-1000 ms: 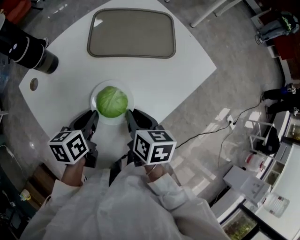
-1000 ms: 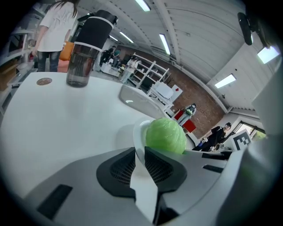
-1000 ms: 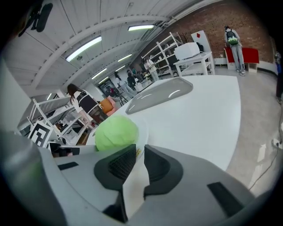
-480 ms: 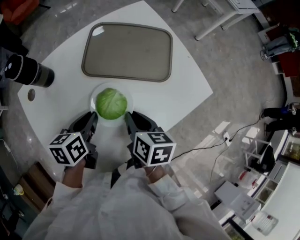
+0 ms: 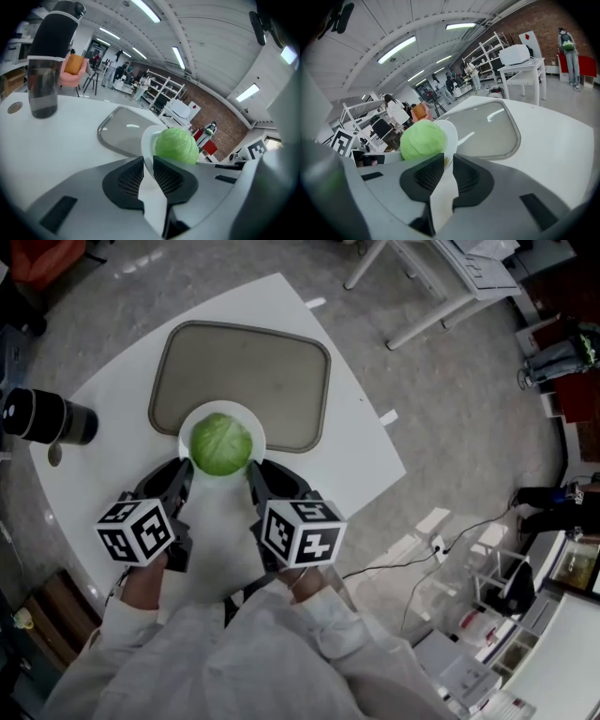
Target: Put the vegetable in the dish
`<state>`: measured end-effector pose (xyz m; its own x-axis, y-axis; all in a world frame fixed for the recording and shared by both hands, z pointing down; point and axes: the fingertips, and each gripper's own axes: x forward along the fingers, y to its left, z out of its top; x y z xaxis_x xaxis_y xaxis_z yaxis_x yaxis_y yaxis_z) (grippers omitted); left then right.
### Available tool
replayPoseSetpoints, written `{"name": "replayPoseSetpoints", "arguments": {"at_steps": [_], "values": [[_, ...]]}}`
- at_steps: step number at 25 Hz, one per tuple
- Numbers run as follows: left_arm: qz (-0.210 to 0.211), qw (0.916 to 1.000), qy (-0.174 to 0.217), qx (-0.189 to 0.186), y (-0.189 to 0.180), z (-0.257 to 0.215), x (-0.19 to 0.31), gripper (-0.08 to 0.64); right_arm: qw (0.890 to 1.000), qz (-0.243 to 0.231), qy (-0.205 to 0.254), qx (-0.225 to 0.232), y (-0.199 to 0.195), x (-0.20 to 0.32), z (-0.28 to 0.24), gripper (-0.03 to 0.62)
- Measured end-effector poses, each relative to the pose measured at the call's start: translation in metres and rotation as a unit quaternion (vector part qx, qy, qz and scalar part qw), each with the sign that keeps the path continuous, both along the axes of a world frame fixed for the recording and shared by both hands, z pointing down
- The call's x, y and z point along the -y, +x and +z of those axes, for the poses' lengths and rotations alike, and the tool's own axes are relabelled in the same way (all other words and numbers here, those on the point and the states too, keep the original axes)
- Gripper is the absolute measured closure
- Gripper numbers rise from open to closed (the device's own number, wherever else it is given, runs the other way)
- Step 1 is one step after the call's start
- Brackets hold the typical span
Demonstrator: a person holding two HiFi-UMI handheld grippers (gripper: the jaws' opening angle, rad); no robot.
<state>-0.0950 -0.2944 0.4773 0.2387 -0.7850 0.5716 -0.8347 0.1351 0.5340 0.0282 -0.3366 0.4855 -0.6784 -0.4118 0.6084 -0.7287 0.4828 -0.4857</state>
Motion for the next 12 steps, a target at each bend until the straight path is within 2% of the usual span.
{"name": "replayPoseSetpoints", "arguments": {"at_steps": [12], "values": [[-0.022, 0.9996, 0.005, 0.014, -0.022, 0.004, 0.084, 0.503, 1.000, -0.015, -0.004, -0.002, -0.022, 0.085, 0.007, 0.526]]}}
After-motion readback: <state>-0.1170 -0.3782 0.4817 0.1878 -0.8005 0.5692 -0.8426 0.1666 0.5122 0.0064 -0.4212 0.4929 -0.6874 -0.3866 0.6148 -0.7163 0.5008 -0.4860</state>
